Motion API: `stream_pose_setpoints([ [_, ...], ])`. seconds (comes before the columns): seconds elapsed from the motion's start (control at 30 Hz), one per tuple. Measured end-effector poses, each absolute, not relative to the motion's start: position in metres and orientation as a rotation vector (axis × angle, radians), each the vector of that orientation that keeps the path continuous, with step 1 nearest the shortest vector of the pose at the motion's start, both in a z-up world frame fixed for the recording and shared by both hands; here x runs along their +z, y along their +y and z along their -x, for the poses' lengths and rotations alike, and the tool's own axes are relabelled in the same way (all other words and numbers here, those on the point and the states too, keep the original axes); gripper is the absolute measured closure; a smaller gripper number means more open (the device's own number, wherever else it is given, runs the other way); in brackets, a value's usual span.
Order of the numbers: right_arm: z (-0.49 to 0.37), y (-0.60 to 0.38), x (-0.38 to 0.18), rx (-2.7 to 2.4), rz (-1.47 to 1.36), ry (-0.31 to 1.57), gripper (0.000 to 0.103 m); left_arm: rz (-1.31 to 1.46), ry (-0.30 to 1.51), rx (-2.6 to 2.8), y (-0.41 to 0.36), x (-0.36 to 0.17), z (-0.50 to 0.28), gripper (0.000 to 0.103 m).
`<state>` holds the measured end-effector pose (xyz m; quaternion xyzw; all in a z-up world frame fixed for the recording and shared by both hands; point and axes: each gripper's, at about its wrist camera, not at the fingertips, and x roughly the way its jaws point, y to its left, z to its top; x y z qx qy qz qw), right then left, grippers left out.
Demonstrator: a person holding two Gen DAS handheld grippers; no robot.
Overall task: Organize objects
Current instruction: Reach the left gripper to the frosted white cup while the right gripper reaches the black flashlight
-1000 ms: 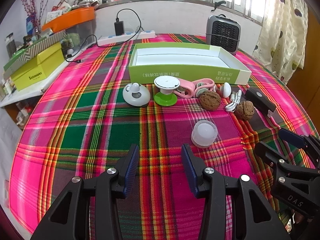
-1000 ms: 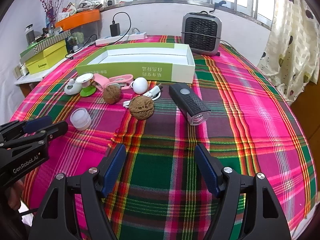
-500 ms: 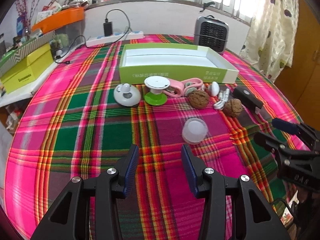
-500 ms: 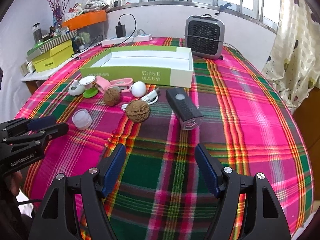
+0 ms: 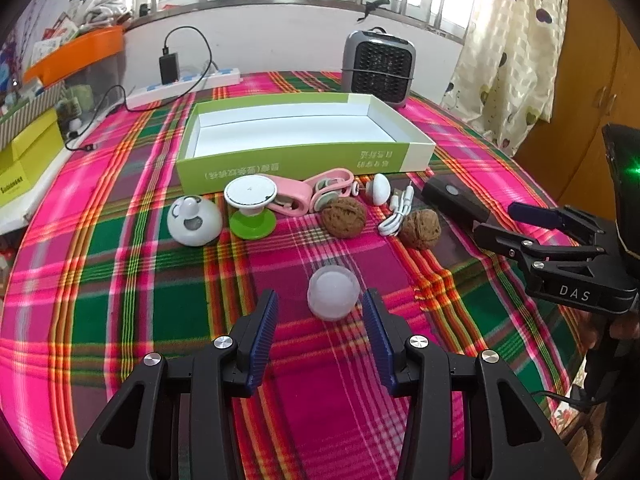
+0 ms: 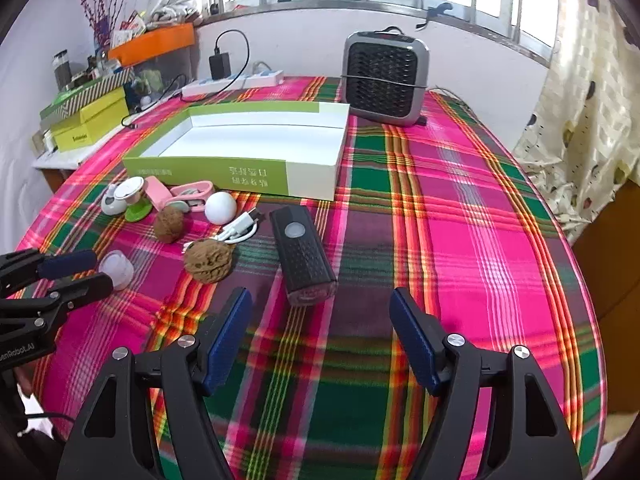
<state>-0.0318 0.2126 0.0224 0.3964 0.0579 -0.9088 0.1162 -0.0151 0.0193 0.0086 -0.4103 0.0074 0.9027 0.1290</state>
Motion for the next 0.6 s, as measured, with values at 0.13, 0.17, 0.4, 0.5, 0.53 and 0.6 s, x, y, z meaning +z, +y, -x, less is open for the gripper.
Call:
stream_pose_setpoints([
  [0.13, 0.042, 0.212, 0.019, -2.634, -1.18, 0.182, 0.031, 1.224, 0.028, 2.614, 0.022, 0.004, 0.021, 0.061],
  [0.17, 0.045, 0.211, 0.018, -2.624, -1.186, 0.18, 0.031, 1.225, 0.03, 2.617, 0.022, 0.004, 0.022, 0.061],
  [0.4, 0.059, 0.208, 0.013, -2.597, -1.213, 0.185, 0.031, 1.233, 0.043, 2.624, 0.022, 0.003, 0.029, 0.061],
  [0.5, 0.064, 0.206, 0.011, -2.579, -1.234, 0.184, 0.031, 1.232, 0.051, 2.626, 0.022, 0.003, 0.031, 0.061],
  [0.53, 0.066, 0.206, 0.01, -2.572, -1.243, 0.186, 0.031, 1.232, 0.046, 2.625, 0.022, 0.003, 0.032, 0.061],
  [0.6, 0.068, 0.204, 0.009, -2.566, -1.25, 0.195, 0.031, 1.23, 0.032, 2.621, 0.021, 0.003, 0.033, 0.061],
])
